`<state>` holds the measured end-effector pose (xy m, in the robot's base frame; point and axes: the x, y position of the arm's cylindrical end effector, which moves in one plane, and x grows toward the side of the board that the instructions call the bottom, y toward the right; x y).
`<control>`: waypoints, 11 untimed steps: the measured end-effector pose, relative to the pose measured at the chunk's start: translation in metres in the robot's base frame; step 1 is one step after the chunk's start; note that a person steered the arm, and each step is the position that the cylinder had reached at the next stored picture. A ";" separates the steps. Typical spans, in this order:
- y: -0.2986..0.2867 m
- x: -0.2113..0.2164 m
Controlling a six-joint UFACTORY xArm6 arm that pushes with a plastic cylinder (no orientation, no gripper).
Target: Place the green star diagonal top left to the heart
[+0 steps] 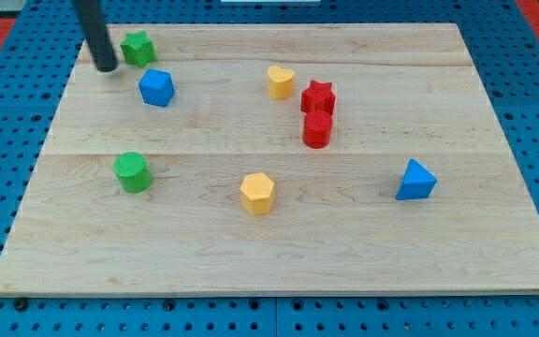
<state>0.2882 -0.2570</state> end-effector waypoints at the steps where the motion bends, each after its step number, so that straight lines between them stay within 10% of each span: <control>1: -0.043 -0.005; 7: -0.001 -0.042; 9: 0.208 -0.025; 11: 0.256 0.016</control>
